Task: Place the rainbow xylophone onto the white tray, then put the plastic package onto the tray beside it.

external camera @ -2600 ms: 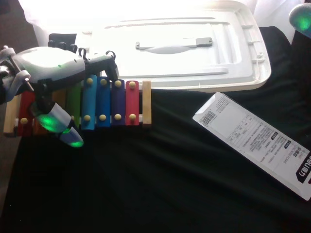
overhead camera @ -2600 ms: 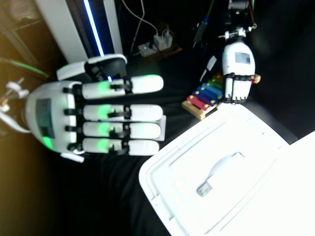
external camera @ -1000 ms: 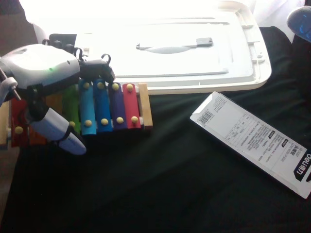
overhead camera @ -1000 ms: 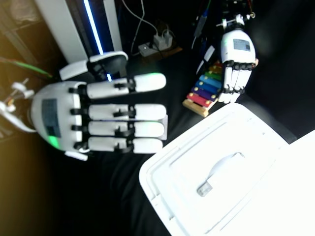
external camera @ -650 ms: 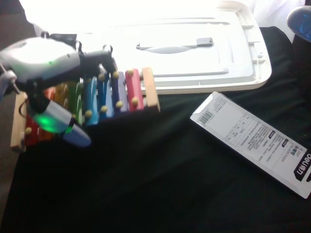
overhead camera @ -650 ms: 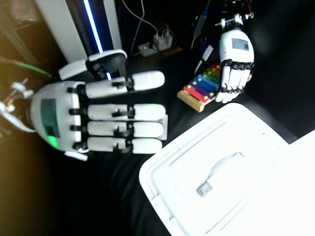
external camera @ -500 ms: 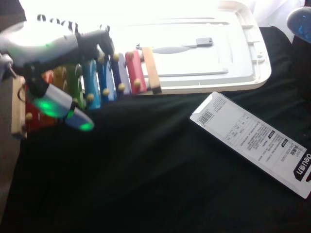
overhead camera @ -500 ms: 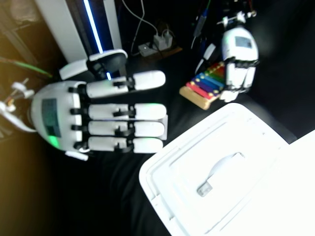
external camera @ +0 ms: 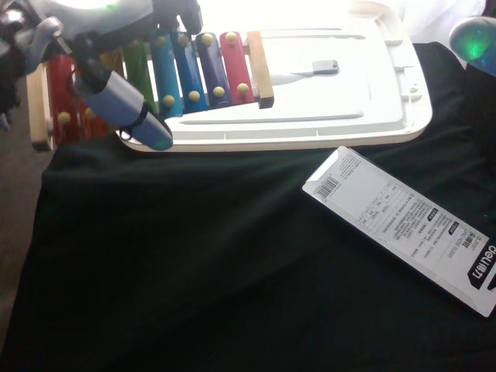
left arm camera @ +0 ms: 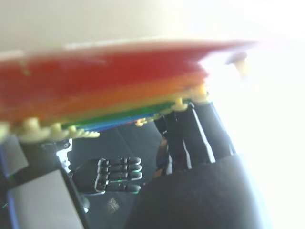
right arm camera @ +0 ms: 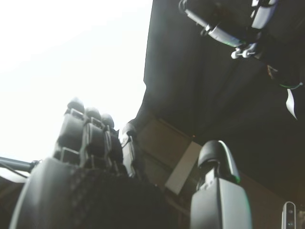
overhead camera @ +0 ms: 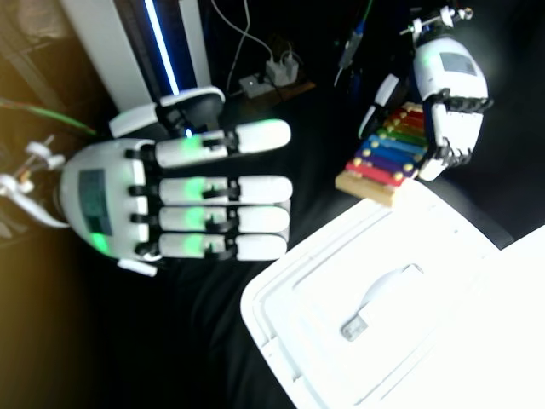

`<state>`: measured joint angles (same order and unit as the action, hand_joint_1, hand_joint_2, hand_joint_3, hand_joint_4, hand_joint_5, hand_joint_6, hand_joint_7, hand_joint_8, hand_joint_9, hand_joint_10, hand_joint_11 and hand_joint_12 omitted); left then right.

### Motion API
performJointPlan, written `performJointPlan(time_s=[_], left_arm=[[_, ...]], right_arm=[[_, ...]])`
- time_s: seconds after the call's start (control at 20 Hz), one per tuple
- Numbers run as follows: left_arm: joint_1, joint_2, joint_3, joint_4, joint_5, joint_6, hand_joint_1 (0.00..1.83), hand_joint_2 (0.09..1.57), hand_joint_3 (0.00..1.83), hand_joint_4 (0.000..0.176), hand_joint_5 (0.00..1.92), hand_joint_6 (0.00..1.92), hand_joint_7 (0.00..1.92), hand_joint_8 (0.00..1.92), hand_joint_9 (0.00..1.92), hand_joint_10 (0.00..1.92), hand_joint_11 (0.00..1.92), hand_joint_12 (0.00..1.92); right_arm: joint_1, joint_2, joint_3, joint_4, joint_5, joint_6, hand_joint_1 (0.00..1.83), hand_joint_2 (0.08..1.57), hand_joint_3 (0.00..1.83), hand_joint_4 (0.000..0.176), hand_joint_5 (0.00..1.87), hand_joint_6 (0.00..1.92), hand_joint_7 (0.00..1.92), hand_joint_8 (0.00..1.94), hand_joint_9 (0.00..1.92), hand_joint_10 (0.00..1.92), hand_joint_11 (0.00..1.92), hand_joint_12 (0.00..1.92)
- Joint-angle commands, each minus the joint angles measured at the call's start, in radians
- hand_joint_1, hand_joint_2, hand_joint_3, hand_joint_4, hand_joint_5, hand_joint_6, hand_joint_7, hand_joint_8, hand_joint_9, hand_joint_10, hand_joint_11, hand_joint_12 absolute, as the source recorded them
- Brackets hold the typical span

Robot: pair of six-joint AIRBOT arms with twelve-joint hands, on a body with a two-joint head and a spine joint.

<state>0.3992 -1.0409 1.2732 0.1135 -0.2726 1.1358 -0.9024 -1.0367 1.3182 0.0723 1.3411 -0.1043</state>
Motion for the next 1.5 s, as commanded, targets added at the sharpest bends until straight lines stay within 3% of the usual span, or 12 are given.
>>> performJointPlan(time_s=[0.0, 0.15, 0.35, 0.5, 0.6, 0.7, 0.75, 1.05, 1.15, 1.2, 1.25, 1.45], left_arm=[[-0.034, -0.013, 0.015, -0.006, -0.078, 0.025, 1.20, 1.01, 0.00, 0.000, 0.27, 1.08, 0.57, 0.82, 0.74, 0.96, 0.70, 1.41], [-0.063, -0.055, 0.065, -0.008, -0.039, 0.042, 1.14, 1.07, 0.00, 0.008, 0.18, 1.01, 0.48, 0.86, 0.65, 1.10, 0.67, 1.45], [-0.095, -0.101, 0.141, -0.012, 0.017, 0.042, 1.09, 1.10, 0.00, 0.056, 0.11, 1.08, 0.40, 0.87, 0.53, 1.09, 0.56, 1.44], [-0.108, -0.140, 0.200, -0.068, 0.040, 0.075, 1.11, 1.08, 0.00, 0.042, 0.19, 0.92, 0.50, 0.71, 0.62, 0.91, 0.59, 1.28], [-0.122, -0.161, 0.230, -0.138, 0.053, 0.142, 1.17, 1.06, 0.00, 0.032, 0.21, 0.93, 0.54, 0.68, 0.68, 0.85, 0.69, 1.22], [-0.147, -0.180, 0.257, -0.138, 0.066, 0.143, 1.18, 1.08, 0.00, 0.058, 0.17, 0.96, 0.54, 0.64, 0.62, 0.84, 0.59, 1.27], [-0.156, -0.189, 0.269, -0.138, 0.071, 0.143, 1.18, 1.07, 0.00, 0.045, 0.19, 0.97, 0.57, 0.64, 0.64, 0.85, 0.60, 1.28], [-0.191, -0.250, 0.339, -0.161, 0.080, 0.146, 1.17, 1.08, 0.00, 0.065, 0.08, 1.21, 0.44, 0.87, 0.60, 1.09, 0.65, 1.38], [-0.195, -0.265, 0.348, -0.157, 0.061, 0.149, 1.11, 1.10, 0.00, 0.122, 0.02, 1.25, 0.38, 0.97, 0.43, 1.28, 0.40, 1.63], [-0.195, -0.272, 0.352, -0.158, 0.054, 0.150, 1.10, 1.10, 0.00, 0.119, 0.04, 1.20, 0.39, 0.92, 0.40, 1.21, 0.33, 1.63], [-0.195, -0.277, 0.354, -0.157, 0.049, 0.150, 1.12, 1.09, 0.00, 0.075, 0.09, 1.20, 0.43, 0.92, 0.42, 1.22, 0.41, 1.59], [-0.181, -0.296, 0.364, -0.171, 0.025, 0.149, 1.07, 1.11, 0.00, 0.087, 0.10, 1.30, 0.44, 1.08, 0.47, 1.36, 0.54, 1.62]], right_arm=[[0.006, 0.000, 0.003, 0.028, 0.121, 0.010, 0.42, 1.05, 0.01, 0.102, 0.04, 0.00, 0.00, 0.00, 0.00, 0.00, 0.00, 0.00], [0.006, -0.006, 0.001, 0.028, 0.128, 0.010, 0.44, 1.05, 0.00, 0.099, 0.03, 0.00, 0.00, 0.00, 0.00, 0.00, 0.00, 0.00], [0.006, -0.025, 0.003, 0.020, 0.132, 0.010, 0.50, 1.05, 0.00, 0.099, 0.02, 0.00, 0.00, 0.00, 0.00, 0.00, 0.00, 0.00], [0.006, -0.025, 0.008, 0.009, 0.133, 0.010, 0.52, 1.05, 0.00, 0.118, 0.02, 0.00, 0.00, 0.00, 0.00, 0.00, 0.00, 0.00], [0.006, -0.026, 0.015, 0.004, 0.134, 0.010, 0.52, 1.06, 0.01, 0.094, 0.00, 0.00, 0.00, 0.00, 0.00, 0.00, 0.00, 0.00], [0.006, -0.034, 0.020, -0.001, 0.134, 0.010, 0.55, 1.07, 0.01, 0.078, 0.00, 0.00, 0.00, 0.00, 0.00, 0.00, 0.00, 0.00], [0.006, -0.041, 0.024, -0.004, 0.134, 0.010, 0.56, 1.07, 0.01, 0.073, 0.00, 0.00, 0.00, 0.00, 0.00, 0.00, 0.00, 0.00], [0.006, -0.060, 0.032, -0.010, 0.150, 0.010, 0.64, 1.05, 0.00, 0.085, 0.01, 0.00, 0.00, 0.00, 0.00, 0.00, 0.00, 0.00], [0.010, -0.069, 0.038, -0.015, 0.157, 0.011, 0.68, 1.04, 0.00, 0.090, 0.02, 0.00, 0.01, 0.00, 0.00, 0.00, 0.00, 0.00], [0.015, -0.074, 0.042, -0.018, 0.159, 0.015, 0.68, 1.02, 0.00, 0.091, 0.02, 0.00, 0.01, 0.00, 0.00, 0.00, 0.00, 0.00], [0.017, -0.078, 0.044, -0.023, 0.161, 0.022, 0.67, 1.01, 0.00, 0.094, 0.02, 0.00, 0.02, 0.00, 0.00, 0.00, 0.00, 0.00], [0.024, -0.082, 0.048, -0.035, 0.163, 0.036, 0.62, 0.98, 0.00, 0.113, 0.03, 0.00, 0.03, 0.00, 0.00, 0.00, 0.00, 0.00]])
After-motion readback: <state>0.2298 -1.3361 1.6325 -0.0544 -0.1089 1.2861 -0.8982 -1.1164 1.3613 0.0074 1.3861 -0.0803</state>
